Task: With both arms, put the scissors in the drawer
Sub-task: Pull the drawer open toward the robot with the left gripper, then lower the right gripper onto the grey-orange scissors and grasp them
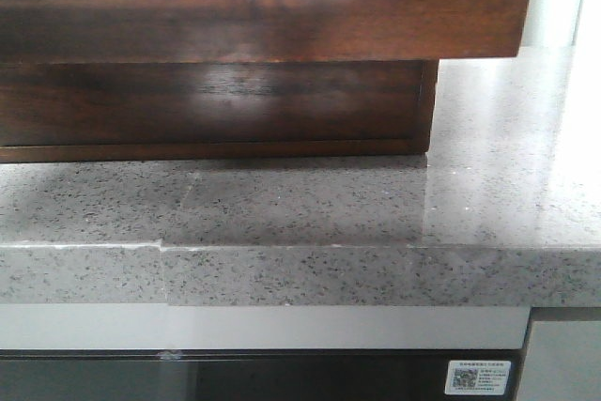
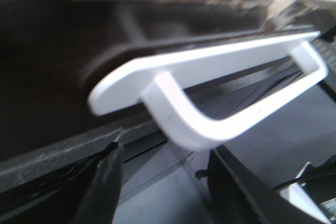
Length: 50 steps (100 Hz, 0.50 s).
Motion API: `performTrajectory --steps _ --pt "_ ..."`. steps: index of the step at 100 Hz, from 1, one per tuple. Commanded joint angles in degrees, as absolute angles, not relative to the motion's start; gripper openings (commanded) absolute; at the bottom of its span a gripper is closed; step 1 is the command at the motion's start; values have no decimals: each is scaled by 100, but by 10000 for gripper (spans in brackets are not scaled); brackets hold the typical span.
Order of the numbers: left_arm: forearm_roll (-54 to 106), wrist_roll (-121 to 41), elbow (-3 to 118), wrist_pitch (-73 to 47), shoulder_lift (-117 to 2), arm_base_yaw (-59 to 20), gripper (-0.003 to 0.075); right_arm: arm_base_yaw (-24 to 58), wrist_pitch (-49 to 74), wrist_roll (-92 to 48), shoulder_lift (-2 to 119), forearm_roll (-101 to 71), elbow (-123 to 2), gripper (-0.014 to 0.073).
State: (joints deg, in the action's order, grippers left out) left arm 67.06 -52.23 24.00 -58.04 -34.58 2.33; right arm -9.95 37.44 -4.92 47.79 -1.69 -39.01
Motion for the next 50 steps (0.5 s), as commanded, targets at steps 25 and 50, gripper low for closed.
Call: performTrajectory --steps 25,50 --pt "4727 -3864 3347 -6041 -3357 215 336 -1033 3601 -550 4769 -109 -4116 598" --pt "2717 -2682 4072 -5836 -2924 157 336 -1199 3912 -394 4875 -46 -4143 598"
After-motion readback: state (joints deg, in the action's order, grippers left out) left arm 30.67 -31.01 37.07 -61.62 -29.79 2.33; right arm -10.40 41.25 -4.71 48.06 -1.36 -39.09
